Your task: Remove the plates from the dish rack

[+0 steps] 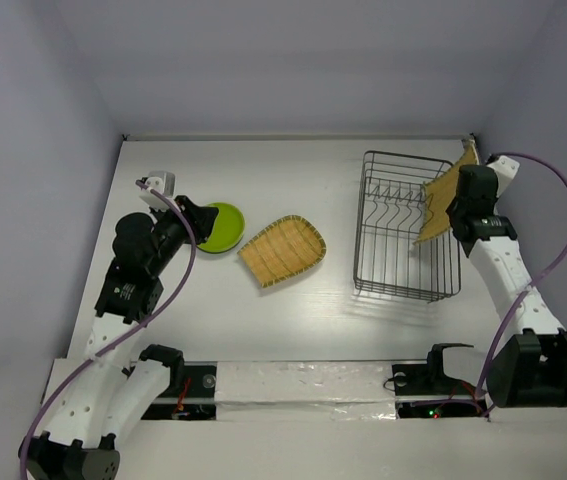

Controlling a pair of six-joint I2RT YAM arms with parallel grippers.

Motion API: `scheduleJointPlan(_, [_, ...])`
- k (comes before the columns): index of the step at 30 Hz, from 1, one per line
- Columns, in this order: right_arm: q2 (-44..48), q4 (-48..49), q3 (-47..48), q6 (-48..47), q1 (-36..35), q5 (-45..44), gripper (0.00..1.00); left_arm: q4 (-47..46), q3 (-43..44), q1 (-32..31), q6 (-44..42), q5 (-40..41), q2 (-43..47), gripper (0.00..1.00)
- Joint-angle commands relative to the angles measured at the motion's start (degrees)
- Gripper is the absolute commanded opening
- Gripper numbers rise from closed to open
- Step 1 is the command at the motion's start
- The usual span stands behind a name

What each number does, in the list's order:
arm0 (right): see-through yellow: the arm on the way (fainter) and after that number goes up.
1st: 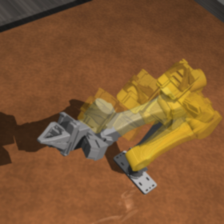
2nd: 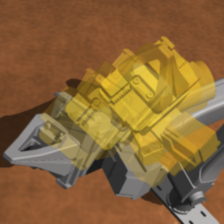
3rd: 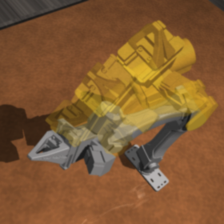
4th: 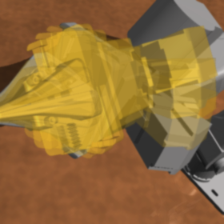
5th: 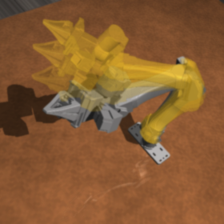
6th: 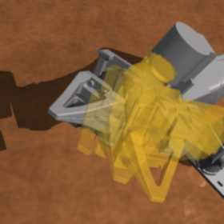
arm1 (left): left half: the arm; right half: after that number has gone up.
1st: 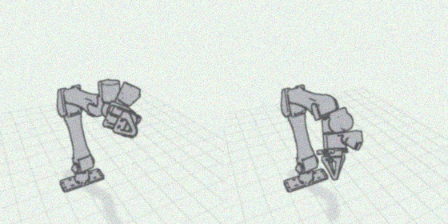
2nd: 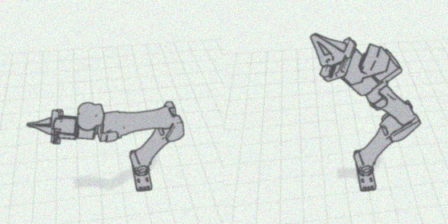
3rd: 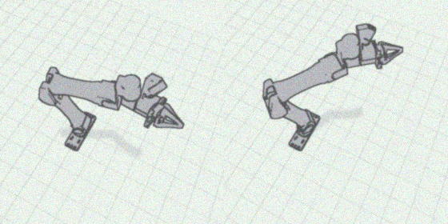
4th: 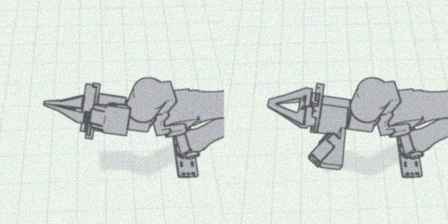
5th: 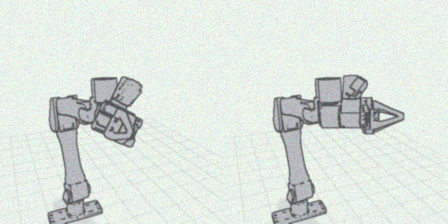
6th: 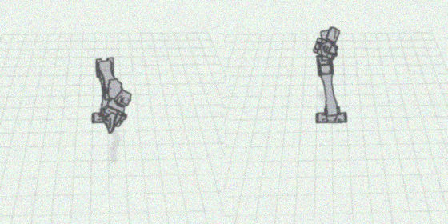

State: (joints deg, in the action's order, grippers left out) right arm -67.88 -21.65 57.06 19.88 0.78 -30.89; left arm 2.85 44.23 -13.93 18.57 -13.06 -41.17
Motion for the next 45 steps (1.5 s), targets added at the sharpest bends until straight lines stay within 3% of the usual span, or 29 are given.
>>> scheduleJointPlan(1, [3.2, 1.5, 6.3, -1.4, -0.2, -1.2, 0.00, -2.5, -0.2, -0.3, 0.2, -0.3, 1.4, 0.20])
scheduleJointPlan(9, [1.1, -3.0, 15.0, -9.1, -3.9, 1.4, 0.00, -2.5, -0.3, -0.3, 0.3, -0.7, 1.4, 0.20])
scheduleJointPlan(20, [3.8, -9.0, 25.4, -12.3, -14.7, -13.5, 0.00, -2.4, -0.3, -0.3, 0.3, -0.6, 0.6, 0.20])
scheduleJointPlan(23, [5.4, -8.7, 26.9, -8.7, -18.6, -4.3, 0.00, -2.5, -0.2, -0.3, 0.2, 0.0, 0.9, 0.20])
scheduleJointPlan(24, [6.7, -7.8, 25.7, -7.3, -20.4, 3.3, 0.00, -2.5, -0.2, -0.3, 0.2, 0.2, 1.0, 0.20])
scheduleJointPlan(27, [7.8, 0.0, 19.3, -1.8, -23.9, 15.5, 0.00, -2.5, -0.2, -0.3, 0.1, 0.8, 1.2, 0.20])
scheduleJointPlan(34, [0.1, 15.9, 10.1, 7.7, -39.3, 23.9, 0.00, -2.5, -0.2, -0.3, -0.2, 1.3, 1.0, 0.20])
scheduleJointPlan(40, [-4.9, 35.8, 2.4, 20.6, -42.9, 30.0, 0.00, -2.5, -0.4, -0.3, -0.2, 2.0, 1.1, 0.21])
scheduleJointPlan(45, [-7.3, 43.1, -3.9, 27.4, -43.4, 27.3, 0.00, -2.4, -0.3, -0.3, -0.2, 1.5, 0.5, 0.21])
